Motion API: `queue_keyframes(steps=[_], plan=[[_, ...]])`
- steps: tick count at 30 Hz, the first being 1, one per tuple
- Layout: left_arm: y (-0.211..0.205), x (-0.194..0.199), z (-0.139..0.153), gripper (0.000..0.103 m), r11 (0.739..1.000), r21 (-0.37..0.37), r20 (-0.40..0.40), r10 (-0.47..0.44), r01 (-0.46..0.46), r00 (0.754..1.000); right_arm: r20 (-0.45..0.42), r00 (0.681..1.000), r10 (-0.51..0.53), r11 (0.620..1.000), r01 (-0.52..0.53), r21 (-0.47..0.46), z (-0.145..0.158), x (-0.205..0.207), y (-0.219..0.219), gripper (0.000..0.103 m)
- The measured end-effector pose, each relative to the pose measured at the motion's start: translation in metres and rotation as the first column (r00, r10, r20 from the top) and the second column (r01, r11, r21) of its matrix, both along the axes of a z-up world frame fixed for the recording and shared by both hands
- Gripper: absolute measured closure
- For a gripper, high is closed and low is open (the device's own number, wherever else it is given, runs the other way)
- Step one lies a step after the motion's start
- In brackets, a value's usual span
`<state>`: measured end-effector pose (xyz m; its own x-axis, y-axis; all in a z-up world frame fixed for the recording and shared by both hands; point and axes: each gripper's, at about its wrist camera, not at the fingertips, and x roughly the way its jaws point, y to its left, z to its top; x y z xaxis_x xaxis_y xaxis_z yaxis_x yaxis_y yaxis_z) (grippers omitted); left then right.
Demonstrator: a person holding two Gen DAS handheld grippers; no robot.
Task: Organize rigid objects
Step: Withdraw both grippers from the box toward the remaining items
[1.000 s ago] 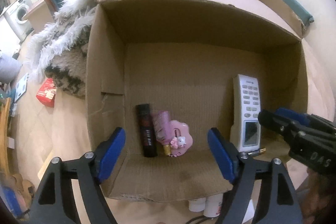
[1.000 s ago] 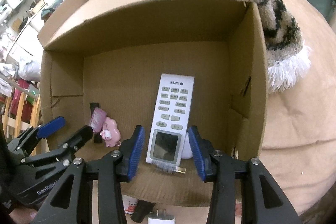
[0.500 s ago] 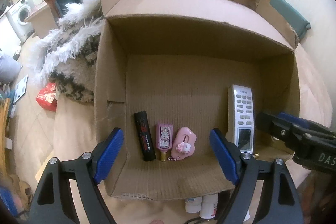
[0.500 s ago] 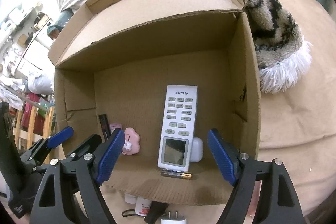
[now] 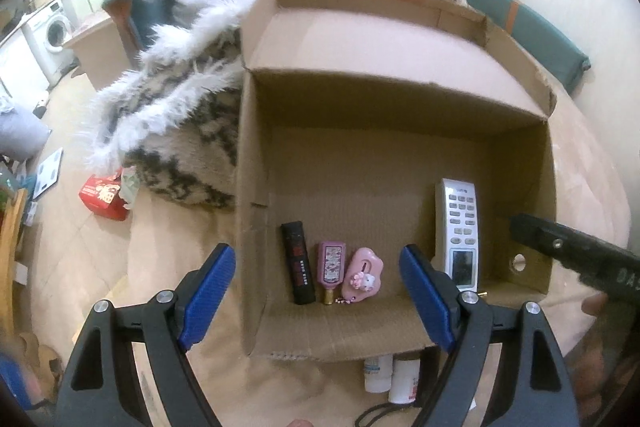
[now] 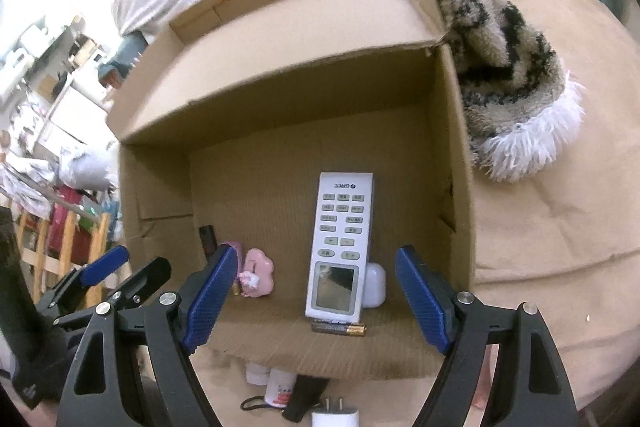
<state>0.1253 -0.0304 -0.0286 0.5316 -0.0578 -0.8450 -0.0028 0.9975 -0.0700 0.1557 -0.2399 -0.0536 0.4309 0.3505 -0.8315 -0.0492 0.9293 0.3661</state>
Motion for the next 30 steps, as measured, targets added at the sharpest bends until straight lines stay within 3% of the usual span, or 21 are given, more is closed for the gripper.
queue_keyframes(steps=[7, 17, 22, 24, 27, 30], plan=[[0.005, -0.021, 0.004, 0.021, 1.0, 0.019, -0.004, 0.007, -0.007, 1.0, 0.048, 0.999, -0.016, 1.0, 0.016, 0.012, 0.019, -0.024, -0.018, 0.017], [0.015, -0.04, -0.012, 0.021, 0.999, 0.043, -0.055, 0.017, -0.015, 0.998, 0.023, 0.999, -0.026, 0.999, 0.027, -0.042, 0.006, -0.053, -0.04, 0.017], [0.03, -0.052, -0.025, 0.021, 0.998, 0.042, -0.107, 0.06, -0.056, 0.992, -0.05, 0.998, -0.049, 0.998, 0.047, -0.043, -0.013, -0.064, -0.06, 0.017], [0.036, -0.06, -0.032, 0.021, 0.997, 0.019, -0.136, 0.083, -0.081, 0.987, -0.098, 0.994, -0.052, 0.999, 0.052, -0.004, -0.022, -0.065, -0.066, 0.017], [0.032, -0.064, -0.053, 0.021, 0.998, -0.012, -0.235, 0.055, -0.06, 0.97, -0.162, 0.986, -0.05, 0.998, 0.055, 0.026, -0.034, -0.064, -0.067, 0.017], [0.024, -0.062, -0.065, 0.021, 0.999, -0.013, -0.274, 0.044, -0.049, 0.961, -0.199, 0.979, -0.047, 0.998, 0.054, 0.029, -0.041, -0.062, -0.062, 0.017]])
